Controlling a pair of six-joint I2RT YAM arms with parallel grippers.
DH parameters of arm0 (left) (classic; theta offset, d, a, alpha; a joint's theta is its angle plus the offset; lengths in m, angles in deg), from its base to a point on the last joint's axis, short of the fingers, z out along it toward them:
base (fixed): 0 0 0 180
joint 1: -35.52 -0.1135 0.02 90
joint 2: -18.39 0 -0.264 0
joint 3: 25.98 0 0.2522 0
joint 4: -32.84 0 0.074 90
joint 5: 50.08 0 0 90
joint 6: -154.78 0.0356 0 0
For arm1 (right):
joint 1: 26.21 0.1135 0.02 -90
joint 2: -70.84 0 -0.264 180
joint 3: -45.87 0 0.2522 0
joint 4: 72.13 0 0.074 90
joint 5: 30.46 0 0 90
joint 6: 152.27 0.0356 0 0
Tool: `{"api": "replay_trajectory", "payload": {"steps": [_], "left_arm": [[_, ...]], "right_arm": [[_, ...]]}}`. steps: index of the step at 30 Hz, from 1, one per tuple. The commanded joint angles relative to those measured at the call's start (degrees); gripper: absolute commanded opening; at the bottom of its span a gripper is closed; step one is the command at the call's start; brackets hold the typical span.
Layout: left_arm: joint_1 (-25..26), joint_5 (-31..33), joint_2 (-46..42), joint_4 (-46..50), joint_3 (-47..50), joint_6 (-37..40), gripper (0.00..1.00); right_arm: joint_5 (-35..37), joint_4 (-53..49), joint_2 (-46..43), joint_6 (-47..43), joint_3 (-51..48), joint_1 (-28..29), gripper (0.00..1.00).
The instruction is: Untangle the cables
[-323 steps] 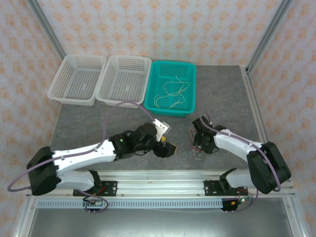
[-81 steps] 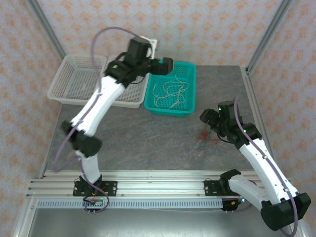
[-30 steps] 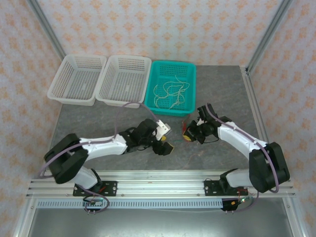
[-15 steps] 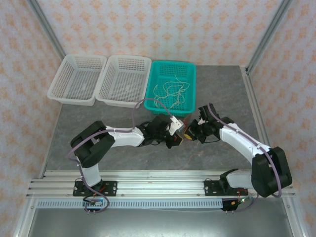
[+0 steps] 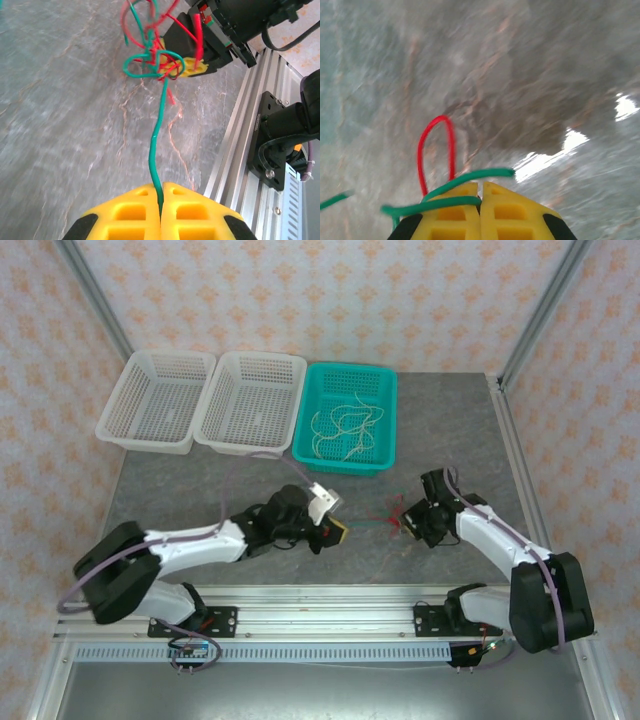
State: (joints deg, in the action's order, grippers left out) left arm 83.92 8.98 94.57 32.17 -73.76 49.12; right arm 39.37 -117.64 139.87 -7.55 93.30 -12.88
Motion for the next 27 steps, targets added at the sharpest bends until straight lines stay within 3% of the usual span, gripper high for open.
{"api": "replay_trajectory", "payload": {"steps": [1,4,8,10,13,17,22,27], "left_arm": [[0.07,5.74,-7.39,5.40,3.10,-0.60,0.00],[0.03,7.74,-10.49,6.02,4.13,-0.55,0.00],[0.07,12.07,-8.79,8.43,2.80,0.27,0.00],[-0.04,14.57,-6.16,11.40,1.35,1.30,0.00],[0.01,15.20,-3.38,12.74,-0.08,1.43,0.00],[-0.04,15.47,-3.10,10.57,0.42,0.63,0.00],[-0.09,16.69,-3.75,12.32,0.21,1.47,0.00],[-0.41,16.90,-6.20,12.46,1.91,0.91,0.00]], "right_arm": [[11.98,-1.56,0.03,1.74,-0.54,-1.54,0.00],[8.07,1.11,-0.16,-0.16,-0.32,-1.37,0.06],[4.97,0.19,-3.46,-7.94,2.13,-0.24,0.39],[5.90,-3.15,-6.80,-14.05,3.79,0.10,0.50],[6.12,-6.74,-12.32,-21.73,5.93,0.30,0.54],[-1.17,-5.60,-17.22,-33.75,8.60,3.87,0.52],[9.70,-0.07,-18.09,-47.46,8.46,17.57,0.52],[12.64,16.62,-18.21,-74.41,1.12,25.05,0.64]]}}
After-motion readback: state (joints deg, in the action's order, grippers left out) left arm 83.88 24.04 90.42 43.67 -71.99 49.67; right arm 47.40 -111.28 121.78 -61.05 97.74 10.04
